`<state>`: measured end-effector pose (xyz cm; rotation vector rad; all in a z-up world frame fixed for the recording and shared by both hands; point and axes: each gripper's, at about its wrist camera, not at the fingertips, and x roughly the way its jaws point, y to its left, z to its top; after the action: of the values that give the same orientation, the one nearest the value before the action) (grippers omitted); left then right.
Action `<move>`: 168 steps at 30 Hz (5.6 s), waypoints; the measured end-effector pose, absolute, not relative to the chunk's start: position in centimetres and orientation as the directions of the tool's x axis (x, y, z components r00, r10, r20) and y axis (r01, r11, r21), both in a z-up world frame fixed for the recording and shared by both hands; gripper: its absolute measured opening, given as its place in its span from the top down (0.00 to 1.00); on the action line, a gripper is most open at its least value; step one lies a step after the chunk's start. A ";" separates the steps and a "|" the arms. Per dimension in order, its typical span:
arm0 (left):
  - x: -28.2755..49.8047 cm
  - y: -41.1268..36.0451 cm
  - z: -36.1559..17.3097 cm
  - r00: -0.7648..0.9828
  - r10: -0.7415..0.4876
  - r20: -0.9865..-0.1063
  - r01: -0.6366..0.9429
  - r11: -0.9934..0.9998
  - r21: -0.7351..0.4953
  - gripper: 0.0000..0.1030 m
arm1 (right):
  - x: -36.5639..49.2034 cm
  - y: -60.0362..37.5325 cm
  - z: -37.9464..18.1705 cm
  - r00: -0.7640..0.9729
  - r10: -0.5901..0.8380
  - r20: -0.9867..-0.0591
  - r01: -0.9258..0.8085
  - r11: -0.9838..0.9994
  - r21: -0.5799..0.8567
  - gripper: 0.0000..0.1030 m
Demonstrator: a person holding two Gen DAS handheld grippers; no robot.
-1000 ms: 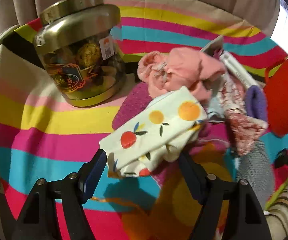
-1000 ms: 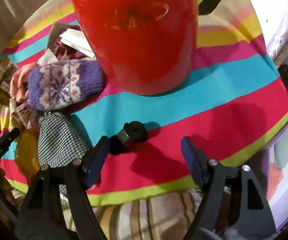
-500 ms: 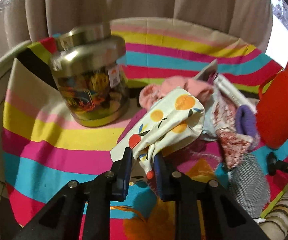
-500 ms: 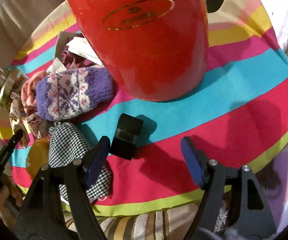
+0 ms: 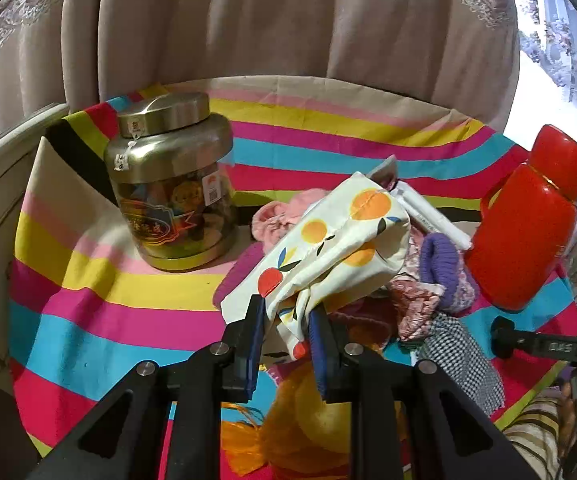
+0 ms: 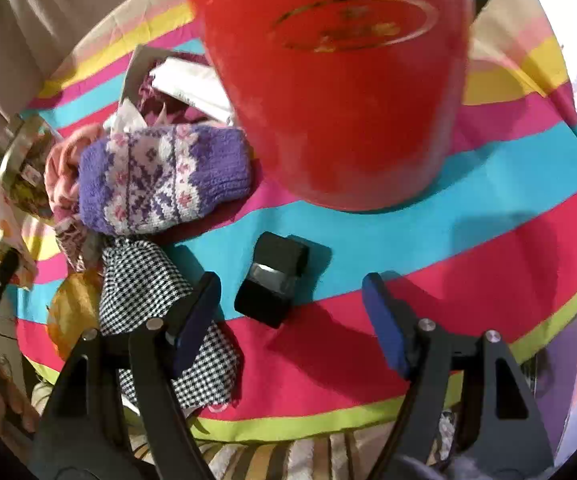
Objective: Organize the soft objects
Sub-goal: 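Grasp the fruit-print white cloth with the left tool while the right tool grasps the black item, then carry both items over the white box and open both tools, then move both open tools back toward the pile, then grasp the yellow sponge in orange mesh with the left tool while the right tool grasps the gingham mask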
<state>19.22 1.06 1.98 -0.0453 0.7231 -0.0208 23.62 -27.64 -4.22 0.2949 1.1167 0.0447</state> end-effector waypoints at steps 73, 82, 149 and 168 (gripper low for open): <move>5.6 -35.1 8.2 0.289 -0.789 -0.542 0.667 0.572 -0.477 0.67 | -1.1 -55.7 8.3 0.678 -0.230 -0.698 0.458 0.875 0.157 0.61; 5.6 -34.7 8.2 0.311 -0.780 -0.543 0.653 0.590 -0.474 0.42 | -1.3 -55.8 9.4 0.652 -0.345 -0.675 0.519 0.852 0.065 0.23; 12.7 1.5 10.7 0.808 -0.154 -0.569 -0.042 0.948 -0.317 0.15 | 17.2 -19.0 0.7 0.638 0.206 -0.742 -0.127 0.979 0.162 0.17; 19.4 -1.6 1.0 0.564 -0.120 -0.817 -0.037 0.985 -0.170 0.14 | 16.8 -19.9 -1.2 0.572 0.263 -0.777 -0.203 0.963 0.177 0.17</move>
<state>19.36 -1.57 0.98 -0.1753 0.9722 -0.0486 16.83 -19.89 -1.17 0.0708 0.9221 0.2736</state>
